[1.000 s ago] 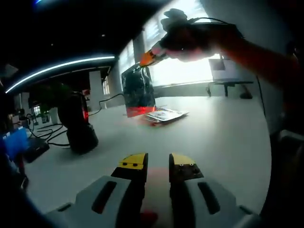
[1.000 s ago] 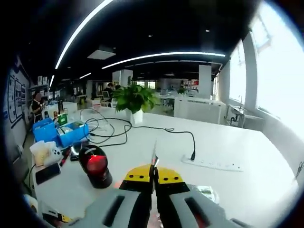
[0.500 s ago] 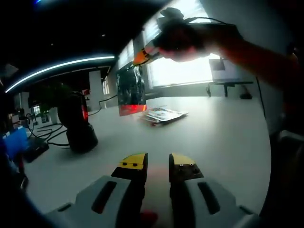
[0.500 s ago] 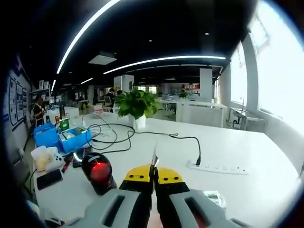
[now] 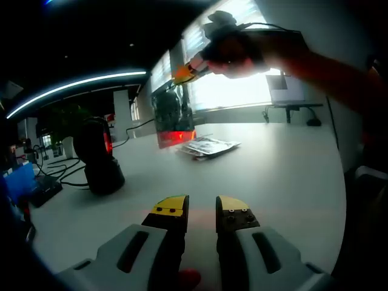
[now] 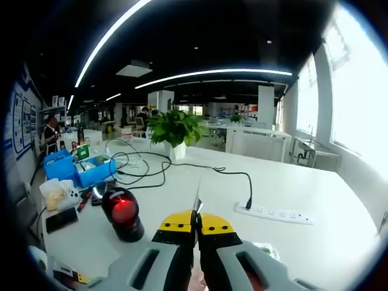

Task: Clip sheet goods on table flip sheet goods clip sheet goods scan sheet goods put sheet goods back to table

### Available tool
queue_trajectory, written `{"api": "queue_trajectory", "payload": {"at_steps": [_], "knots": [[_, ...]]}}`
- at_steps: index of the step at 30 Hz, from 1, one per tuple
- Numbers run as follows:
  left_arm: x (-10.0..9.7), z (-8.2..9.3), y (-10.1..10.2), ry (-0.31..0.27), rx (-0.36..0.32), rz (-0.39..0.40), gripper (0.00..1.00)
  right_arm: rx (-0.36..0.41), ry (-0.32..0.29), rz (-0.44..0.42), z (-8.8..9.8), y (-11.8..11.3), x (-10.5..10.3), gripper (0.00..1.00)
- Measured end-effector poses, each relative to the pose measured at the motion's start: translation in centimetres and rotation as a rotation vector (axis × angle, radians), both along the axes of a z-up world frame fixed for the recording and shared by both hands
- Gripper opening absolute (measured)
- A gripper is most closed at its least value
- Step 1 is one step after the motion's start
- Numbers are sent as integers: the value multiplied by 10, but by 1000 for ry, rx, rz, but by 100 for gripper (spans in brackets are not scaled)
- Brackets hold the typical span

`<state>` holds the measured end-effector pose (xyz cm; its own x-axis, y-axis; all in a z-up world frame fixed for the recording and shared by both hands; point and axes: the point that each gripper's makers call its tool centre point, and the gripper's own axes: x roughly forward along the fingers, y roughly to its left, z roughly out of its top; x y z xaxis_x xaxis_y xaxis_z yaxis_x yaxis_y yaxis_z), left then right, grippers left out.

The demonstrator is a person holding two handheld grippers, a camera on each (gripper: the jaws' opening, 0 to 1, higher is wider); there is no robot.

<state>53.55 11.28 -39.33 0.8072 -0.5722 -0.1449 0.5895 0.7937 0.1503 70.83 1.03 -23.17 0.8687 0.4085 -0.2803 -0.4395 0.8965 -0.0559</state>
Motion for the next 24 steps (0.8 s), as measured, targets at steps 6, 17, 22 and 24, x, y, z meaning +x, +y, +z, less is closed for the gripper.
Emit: {"api": "queue_trajectory", "payload": {"at_steps": [6, 17, 22, 24], "knots": [[1, 0, 1, 2, -1, 1, 10, -55, 23, 46, -5, -9, -11, 0], [2, -1, 0, 4, 2, 3, 10, -135, 45, 85, -5, -31, -23, 0], [2, 0, 0, 10, -10, -2, 10, -168, 57, 98, -6, -43, -32, 0], [2, 0, 0, 11, -11, -2, 10, -183, 66, 106, -8, -48, -34, 0]]}}
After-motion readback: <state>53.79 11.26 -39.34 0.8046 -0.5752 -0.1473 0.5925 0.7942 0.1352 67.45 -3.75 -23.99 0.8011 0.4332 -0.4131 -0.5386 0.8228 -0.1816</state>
